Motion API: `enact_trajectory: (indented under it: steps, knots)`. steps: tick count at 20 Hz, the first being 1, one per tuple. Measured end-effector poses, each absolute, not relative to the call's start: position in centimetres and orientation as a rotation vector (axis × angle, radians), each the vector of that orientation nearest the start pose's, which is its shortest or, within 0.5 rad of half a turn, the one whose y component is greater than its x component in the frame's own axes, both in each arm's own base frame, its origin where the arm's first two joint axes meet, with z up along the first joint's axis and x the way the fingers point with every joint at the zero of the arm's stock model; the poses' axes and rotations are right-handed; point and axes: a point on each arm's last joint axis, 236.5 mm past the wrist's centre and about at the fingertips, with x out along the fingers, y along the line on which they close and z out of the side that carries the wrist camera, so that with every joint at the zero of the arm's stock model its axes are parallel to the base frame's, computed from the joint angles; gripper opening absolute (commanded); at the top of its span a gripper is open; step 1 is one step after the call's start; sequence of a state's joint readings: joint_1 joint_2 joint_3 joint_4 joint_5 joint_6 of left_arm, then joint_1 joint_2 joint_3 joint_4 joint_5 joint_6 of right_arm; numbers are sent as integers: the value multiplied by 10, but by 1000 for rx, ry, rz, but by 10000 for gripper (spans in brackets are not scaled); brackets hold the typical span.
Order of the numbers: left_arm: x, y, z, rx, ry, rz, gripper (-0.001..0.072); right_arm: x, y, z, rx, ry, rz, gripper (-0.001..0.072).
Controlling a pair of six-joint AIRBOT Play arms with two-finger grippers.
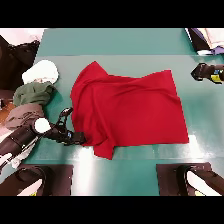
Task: Fold the shirts.
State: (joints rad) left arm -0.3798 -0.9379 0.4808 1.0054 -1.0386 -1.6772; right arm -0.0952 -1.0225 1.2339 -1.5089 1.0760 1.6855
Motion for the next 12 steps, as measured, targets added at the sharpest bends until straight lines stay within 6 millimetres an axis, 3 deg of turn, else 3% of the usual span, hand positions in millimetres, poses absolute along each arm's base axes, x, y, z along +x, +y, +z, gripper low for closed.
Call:
enact_trajectory:
  steps: [2,3,7,8,12]
  knots:
    - [168,-192,-71,-414,1584,-424,72,393,-25,148,200,858,-100,577]
    - [168,-194,-70,-420,1579,-440,24,393,-25,148,200,858,-100,577]
    - [170,-199,-64,-408,1557,-488,24,388,-24,144,201,887,-101,573]
    - [174,-198,-60,-381,1543,-497,23,383,-24,140,200,911,-101,532]
    - [210,-178,-29,-169,1439,-492,25,341,-28,101,164,1128,-96,526]
